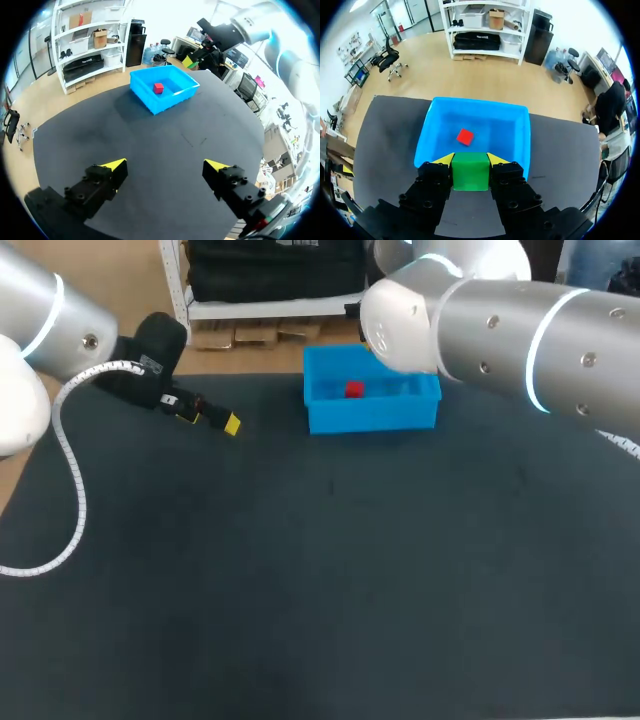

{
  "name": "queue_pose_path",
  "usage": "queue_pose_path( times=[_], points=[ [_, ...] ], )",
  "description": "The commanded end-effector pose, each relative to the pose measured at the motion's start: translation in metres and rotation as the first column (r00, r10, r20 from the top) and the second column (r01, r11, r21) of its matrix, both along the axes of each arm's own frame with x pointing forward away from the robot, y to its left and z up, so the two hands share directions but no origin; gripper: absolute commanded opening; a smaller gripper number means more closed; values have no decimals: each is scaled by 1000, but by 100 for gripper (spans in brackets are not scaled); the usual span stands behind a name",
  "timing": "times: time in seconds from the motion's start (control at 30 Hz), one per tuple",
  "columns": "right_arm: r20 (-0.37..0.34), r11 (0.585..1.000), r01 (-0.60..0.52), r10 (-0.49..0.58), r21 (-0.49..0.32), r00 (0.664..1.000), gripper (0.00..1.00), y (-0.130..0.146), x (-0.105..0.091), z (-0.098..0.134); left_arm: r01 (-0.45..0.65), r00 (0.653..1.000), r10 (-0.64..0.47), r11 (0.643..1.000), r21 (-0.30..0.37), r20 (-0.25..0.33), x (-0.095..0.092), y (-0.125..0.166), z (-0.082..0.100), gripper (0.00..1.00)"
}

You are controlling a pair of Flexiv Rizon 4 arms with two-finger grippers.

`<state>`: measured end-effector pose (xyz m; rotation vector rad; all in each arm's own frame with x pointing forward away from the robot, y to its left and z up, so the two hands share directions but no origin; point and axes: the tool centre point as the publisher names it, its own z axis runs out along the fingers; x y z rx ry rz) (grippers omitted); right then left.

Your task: Use the left arm to pick the red cube and place it into the blue plastic box first, then use the right arm to grasp the green cube and put it into the same blue plastic box after the first action is fully finished.

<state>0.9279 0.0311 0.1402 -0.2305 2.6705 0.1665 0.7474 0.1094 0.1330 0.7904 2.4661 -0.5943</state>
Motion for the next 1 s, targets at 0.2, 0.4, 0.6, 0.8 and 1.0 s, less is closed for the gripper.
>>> queue_pose_path(
  times=[0.2, 0.4, 0.6, 0.8, 1.0],
  points=[
    [4, 1000, 23, -23, 15, 1000, 0, -3, 9, -20, -2, 1000, 2, 1000, -2, 2, -1, 0, 0, 100],
    [6, 999, 34, -34, 26, 999, 0, -6, 14, -30, -2, 1000, 2, 1000, -2, 2, -1, 0, 0, 100],
    [9, 999, 38, -38, 35, 999, 0, -8, 17, -39, -2, 1000, 2, 1000, -2, 2, -1, 0, 0, 100],
    [12, 998, 34, -35, 49, 999, 0, -13, 21, -47, -2, 1000, 2, 1000, -2, 2, -1, 0, 0, 100],
    [7, 998, 41, -41, 52, 999, 0, -17, 23, -54, -2, 1000, 2, 1000, -2, 2, -1, 0, 0, 100]
  ],
)
